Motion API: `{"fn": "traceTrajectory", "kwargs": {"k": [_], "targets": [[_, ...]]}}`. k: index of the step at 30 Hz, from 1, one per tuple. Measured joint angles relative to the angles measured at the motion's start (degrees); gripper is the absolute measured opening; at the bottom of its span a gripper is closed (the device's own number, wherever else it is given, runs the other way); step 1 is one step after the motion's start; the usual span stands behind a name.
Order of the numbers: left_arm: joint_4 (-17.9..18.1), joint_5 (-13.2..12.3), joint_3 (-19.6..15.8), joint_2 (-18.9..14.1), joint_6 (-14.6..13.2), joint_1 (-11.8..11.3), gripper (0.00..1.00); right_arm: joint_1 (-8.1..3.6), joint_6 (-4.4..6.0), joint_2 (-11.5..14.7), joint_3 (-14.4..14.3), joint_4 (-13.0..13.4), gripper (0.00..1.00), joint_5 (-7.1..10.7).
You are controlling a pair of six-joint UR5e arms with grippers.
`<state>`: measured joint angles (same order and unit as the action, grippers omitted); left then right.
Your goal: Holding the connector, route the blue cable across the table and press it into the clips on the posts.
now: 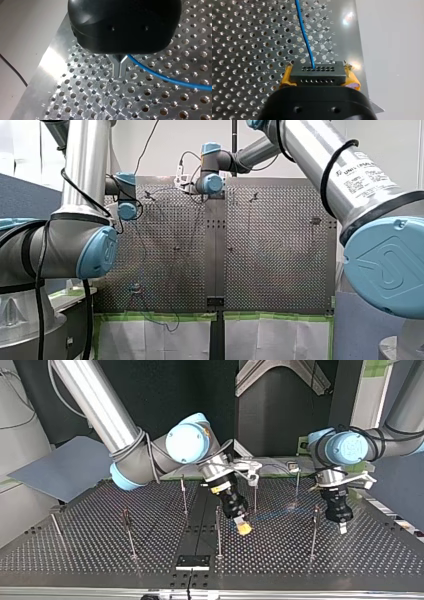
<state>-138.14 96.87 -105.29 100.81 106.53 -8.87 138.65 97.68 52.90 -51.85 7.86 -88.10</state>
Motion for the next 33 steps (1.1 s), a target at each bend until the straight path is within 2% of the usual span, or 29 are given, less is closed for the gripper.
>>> {"fn": "traceTrajectory", "kwargs": {"k": [11, 18, 19, 20, 22, 26, 27, 32, 33], "targets": [[-0.3, -0.3, 0.0, 0.0, 0.6, -0.1, 0.02, 0.1, -0.61, 0.0, 2.6, -2.3, 0.0, -0.29], [-2.8, 2.2, -0.1, -0.1, 1.7, -0.4, 0.02, 0.67, -1.2, -0.1, 2.6, -3.6, 0.0, -1.71], [-3.2, 2.6, -0.2, -0.2, 1.8, -0.5, 0.08, 0.77, -1.34, -0.1, 2.6, -3.9, 0.0, -2.17], [-3.7, 2.9, -0.3, -0.2, 1.8, -0.5, 0.08, 0.84, -1.46, -0.1, 2.6, -4.1, 0.0, -2.51], [-4.7, 3.5, -0.7, -0.7, 2.0, -0.5, 0.22, 1.04, -1.71, -0.2, 2.6, -4.8, 0.0, -3.37], [-6.5, 4.1, -2.2, -2.2, 3.3, -0.7, 0.26, 1.4, -2.12, -0.4, 2.2, -5.6, 0.0, -4.96], [-6.8, 4.1, -2.8, -2.8, 3.8, -0.7, 0.29, 1.48, -2.18, -0.4, 2.1, -5.7, 0.0, -5.17], [-6.7, 3.5, -4.9, -5.1, 6.2, -0.1, 0.29, 1.96, -2.29, -1.1, 1.9, -6.4, 0.0, -5.84], [-6.9, 3.4, -5.1, -5.7, 6.8, 0.0, 0.33, 2.04, -2.29, -1.2, 1.9, -6.4, 0.0, -5.91]]}}
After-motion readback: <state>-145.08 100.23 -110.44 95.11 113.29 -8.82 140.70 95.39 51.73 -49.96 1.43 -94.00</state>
